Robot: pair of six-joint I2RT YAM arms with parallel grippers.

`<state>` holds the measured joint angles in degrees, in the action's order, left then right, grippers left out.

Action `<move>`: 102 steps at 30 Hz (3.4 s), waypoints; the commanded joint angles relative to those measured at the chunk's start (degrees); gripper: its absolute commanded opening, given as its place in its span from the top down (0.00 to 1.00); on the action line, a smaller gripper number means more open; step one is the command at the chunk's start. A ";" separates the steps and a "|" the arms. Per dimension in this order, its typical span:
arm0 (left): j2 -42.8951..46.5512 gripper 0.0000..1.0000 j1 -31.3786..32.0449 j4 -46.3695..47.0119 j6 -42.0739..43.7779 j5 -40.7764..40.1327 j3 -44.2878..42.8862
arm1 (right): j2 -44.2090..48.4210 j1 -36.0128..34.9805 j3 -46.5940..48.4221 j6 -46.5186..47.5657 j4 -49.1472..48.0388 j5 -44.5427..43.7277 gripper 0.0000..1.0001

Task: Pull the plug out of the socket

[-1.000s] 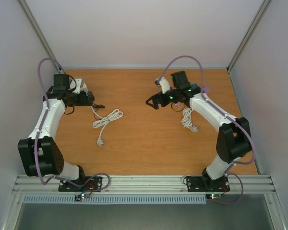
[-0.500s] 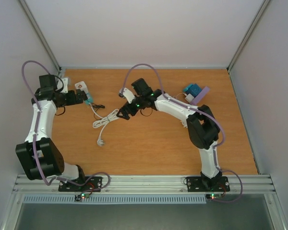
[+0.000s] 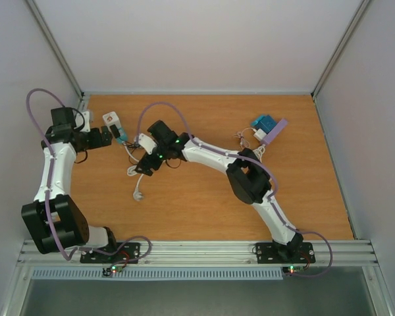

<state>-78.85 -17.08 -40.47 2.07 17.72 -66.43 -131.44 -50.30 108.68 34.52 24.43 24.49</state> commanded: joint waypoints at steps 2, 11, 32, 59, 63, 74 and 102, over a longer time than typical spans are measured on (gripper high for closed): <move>1.41 0.00 -0.54 1.73 -1.27 -3.11 0.56 | -6.77 -3.53 8.38 1.42 -0.17 -4.15 0.03; 4.95 0.00 -3.40 2.83 -4.58 -7.24 3.00 | -16.03 -5.51 18.45 2.57 2.84 -6.93 0.05; 3.44 0.00 -4.28 2.56 -4.90 -7.56 0.11 | -12.48 -5.59 8.47 9.27 9.19 -13.50 0.50; 4.14 0.00 -3.22 -1.83 9.50 8.98 1.94 | 20.40 2.81 -47.40 19.20 -1.09 -12.57 0.53; 2.92 0.04 -1.50 -3.09 11.86 11.27 2.20 | 25.04 5.46 -54.00 21.67 -2.13 -12.76 0.53; -4.31 0.34 4.82 -1.46 12.31 14.32 0.47 | 35.93 16.09 -64.02 29.29 0.00 -13.65 0.53; -32.11 0.45 16.45 6.46 5.85 17.89 -13.68 | 27.06 24.25 -36.39 22.08 -5.32 5.20 0.19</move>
<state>-108.20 -1.54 -35.70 8.73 34.44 -77.47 -99.96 -25.98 69.06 58.28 23.46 25.61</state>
